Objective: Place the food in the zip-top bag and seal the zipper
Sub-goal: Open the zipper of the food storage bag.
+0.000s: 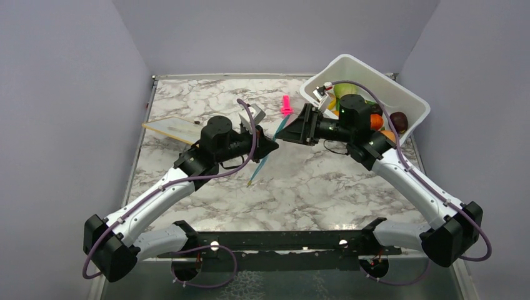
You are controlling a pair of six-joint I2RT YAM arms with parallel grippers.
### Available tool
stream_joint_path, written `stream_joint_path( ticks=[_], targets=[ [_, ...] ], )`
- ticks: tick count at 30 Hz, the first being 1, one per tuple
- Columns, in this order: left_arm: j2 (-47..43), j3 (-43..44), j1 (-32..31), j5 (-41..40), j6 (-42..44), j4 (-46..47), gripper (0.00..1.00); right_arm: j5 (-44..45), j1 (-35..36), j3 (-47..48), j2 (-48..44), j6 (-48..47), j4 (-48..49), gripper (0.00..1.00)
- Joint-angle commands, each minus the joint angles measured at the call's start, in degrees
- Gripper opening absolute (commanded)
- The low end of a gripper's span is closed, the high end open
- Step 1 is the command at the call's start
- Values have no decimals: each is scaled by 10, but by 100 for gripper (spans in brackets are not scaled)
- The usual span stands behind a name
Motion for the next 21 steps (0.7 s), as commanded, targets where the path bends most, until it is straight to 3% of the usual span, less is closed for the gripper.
stream_joint_path(
  ticks=[1,8,16,21],
  targets=[
    [-4,-14,-3,45,-12,30,3,8,8,-9,5,3,44,62],
    [-10,-29,-3,74,1,50,3,-42,9,-16,21,-15,68,55],
    [-23,-46,-3,113,13,62,8,-108,9,-31,21,-47,121,29],
    [-45,-55,-3,130,15,62,14,-129,8,-27,9,-73,132,21]
  ],
)
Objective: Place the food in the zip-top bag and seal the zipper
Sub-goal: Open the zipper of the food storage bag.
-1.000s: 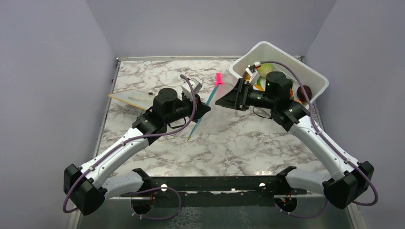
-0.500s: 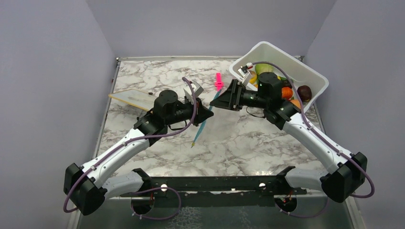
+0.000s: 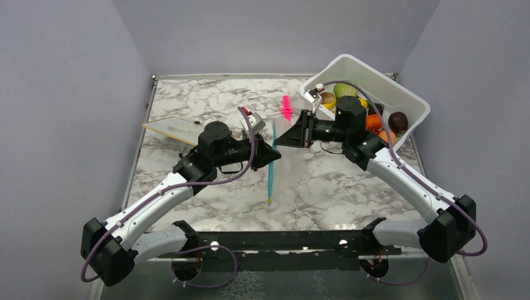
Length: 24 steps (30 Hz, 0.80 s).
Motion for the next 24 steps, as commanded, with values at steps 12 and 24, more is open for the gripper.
stream_joint_path(
  ticks=[12,24],
  targets=[
    [-87,-63,-3,93,1,83,23,-103,4,-25,-28,6,126,1],
    [-108,-90,-3,104,0,132,0,-72,4,-27,-35,40,94,3]
  ],
)
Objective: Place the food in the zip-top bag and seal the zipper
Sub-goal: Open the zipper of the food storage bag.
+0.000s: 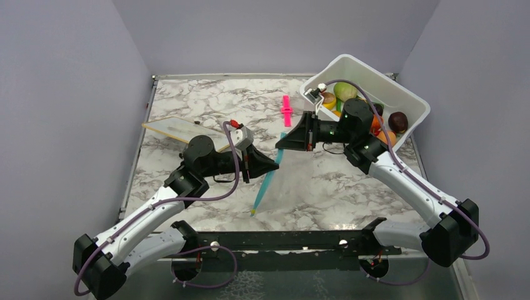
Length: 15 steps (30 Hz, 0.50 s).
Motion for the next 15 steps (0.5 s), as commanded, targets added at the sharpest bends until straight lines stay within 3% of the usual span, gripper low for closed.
stream_joint_path(
  ticks=[1,2,3,6,15],
  targets=[
    [-24,-9,-3,-11,3,30,0,41,2,2,-16,45,-39,12],
    [-27,-9,-3,-30,4,25,0,62,3,11,-16,65,-70,27],
    [-30,-8,-3,-52,7,15,0,75,2,21,-16,82,-92,34],
    [-39,0,-3,-108,22,-17,0,97,2,24,-24,143,-111,47],
    [-43,20,-3,-164,41,-77,0,86,2,-8,-37,271,-119,50]
  ],
)
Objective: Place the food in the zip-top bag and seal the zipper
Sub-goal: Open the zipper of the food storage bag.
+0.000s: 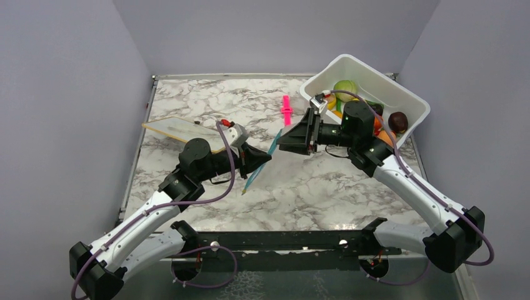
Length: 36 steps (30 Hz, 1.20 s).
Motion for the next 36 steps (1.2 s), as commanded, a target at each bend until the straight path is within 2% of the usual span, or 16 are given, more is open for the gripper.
stream_joint_path(
  ticks=[1,13,20,25,36],
  targets=[
    [-3,25,-3,-40,16,-41,0,-1,2,-14,-8,72,-18,50],
    [1,23,-3,-41,-14,-41,0,1,2,-40,-17,82,-13,49],
    [12,25,-3,-37,-28,-38,0,12,2,-35,-18,51,-24,47],
    [27,36,-3,-24,-37,-40,0,36,2,-16,-12,-3,-39,45],
    [41,26,-3,12,-71,0,0,32,2,-13,21,-66,-4,44]
  ],
)
